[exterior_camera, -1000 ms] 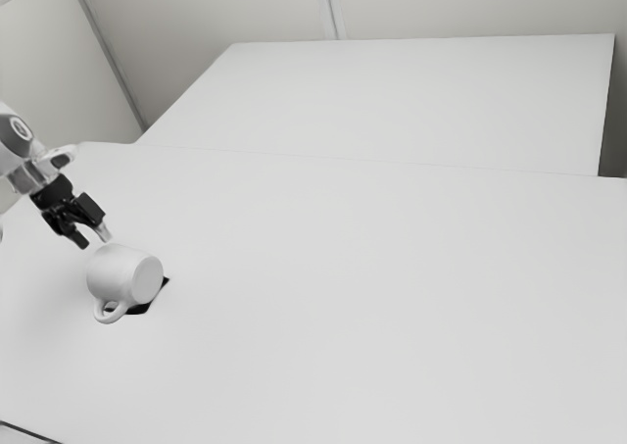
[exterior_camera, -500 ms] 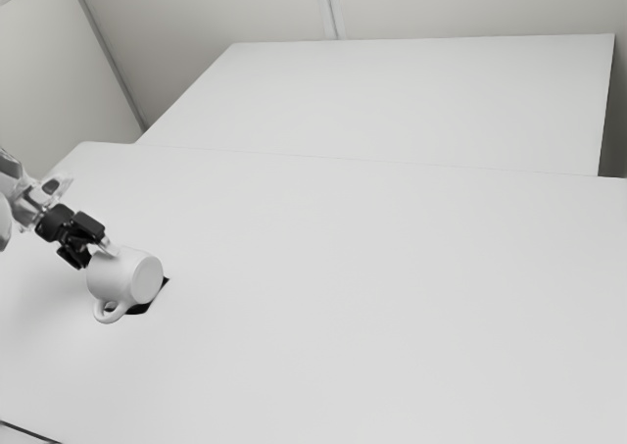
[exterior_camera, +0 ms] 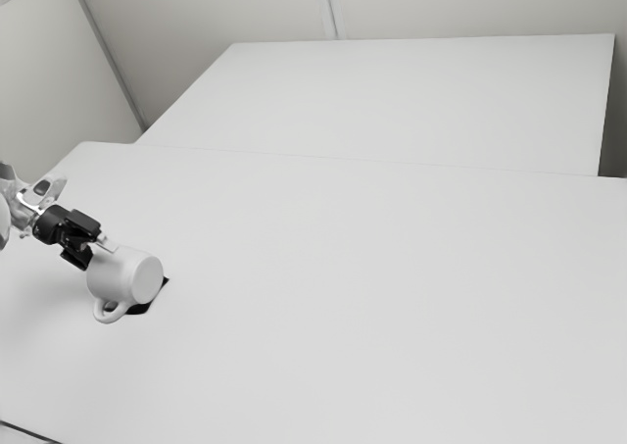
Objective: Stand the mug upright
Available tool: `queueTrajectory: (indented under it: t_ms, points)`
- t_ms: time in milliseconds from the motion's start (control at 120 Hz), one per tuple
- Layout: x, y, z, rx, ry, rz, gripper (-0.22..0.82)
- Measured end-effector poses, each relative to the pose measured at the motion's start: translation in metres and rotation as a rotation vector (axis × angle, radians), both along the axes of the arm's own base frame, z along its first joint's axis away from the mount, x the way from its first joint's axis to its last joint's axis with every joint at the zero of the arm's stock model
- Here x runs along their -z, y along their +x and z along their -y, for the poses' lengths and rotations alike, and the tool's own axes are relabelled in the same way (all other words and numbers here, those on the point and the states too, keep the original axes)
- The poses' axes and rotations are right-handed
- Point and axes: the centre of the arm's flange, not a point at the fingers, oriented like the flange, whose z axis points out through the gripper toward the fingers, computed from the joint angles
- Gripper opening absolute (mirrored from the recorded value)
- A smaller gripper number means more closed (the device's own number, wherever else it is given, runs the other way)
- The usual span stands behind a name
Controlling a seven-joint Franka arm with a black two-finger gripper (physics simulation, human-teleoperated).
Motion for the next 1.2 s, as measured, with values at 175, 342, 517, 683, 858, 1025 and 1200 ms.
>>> queueTrajectory:
  t_ms: [175, 342, 517, 683, 858, 1025, 1200]
  points:
    - [0.000, -0.005, -0.003, -0.010, -0.012, 0.003, 0.17]
    - [0.002, -0.004, -0.002, -0.019, -0.027, 0.007, -0.04]
    - [0.008, -0.003, 0.003, -0.032, -0.048, 0.012, -0.12]
    - [0.010, -0.002, 0.006, -0.048, -0.068, 0.021, -0.16]
    - [0.001, -0.001, 0.007, -0.054, -0.066, 0.035, -0.16]
    - [-0.024, 0.014, 0.025, -0.038, -0.033, 0.054, -0.17]
    - [-0.072, 0.044, 0.084, 0.005, 0.127, 0.066, -0.17]
